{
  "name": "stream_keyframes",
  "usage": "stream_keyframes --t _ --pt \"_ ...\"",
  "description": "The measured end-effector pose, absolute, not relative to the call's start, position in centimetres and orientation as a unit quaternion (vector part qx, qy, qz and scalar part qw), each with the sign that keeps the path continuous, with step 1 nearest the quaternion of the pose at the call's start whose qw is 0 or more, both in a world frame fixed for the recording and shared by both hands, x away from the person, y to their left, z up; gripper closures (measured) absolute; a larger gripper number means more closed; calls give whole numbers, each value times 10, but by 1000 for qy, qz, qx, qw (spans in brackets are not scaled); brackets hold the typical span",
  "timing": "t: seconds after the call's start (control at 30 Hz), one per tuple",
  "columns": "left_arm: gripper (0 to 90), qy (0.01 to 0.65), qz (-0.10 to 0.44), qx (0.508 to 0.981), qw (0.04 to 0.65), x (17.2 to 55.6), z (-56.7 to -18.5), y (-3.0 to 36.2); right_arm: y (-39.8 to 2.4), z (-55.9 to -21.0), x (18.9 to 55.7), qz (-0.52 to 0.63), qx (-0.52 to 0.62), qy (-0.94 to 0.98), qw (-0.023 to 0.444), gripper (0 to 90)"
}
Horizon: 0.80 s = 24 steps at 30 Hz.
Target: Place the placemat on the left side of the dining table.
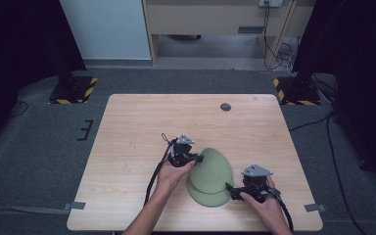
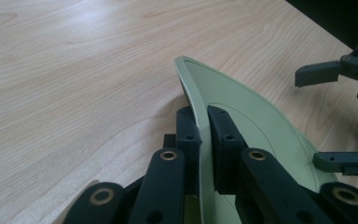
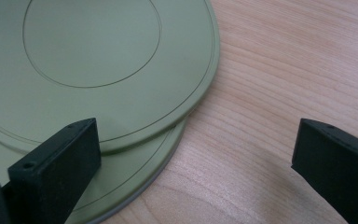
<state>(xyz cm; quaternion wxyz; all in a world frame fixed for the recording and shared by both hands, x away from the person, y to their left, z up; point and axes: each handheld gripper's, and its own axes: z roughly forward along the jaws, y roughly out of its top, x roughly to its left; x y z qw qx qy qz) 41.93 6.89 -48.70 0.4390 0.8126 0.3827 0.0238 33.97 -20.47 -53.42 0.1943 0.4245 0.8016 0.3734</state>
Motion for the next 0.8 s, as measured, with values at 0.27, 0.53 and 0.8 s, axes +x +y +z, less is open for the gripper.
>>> stream_keyframes --t 0.27,0.53,0.8 --pt "847 380 24 802 461 418 -476 71 -212 -532 341 380 444 788 195 47" --pt "849 378 21 786 488 416 -453 80 -218 -532 343 378 457 780 198 50" --pt "850 385 30 771 507 418 -437 91 -223 -534 345 367 466 778 207 53"
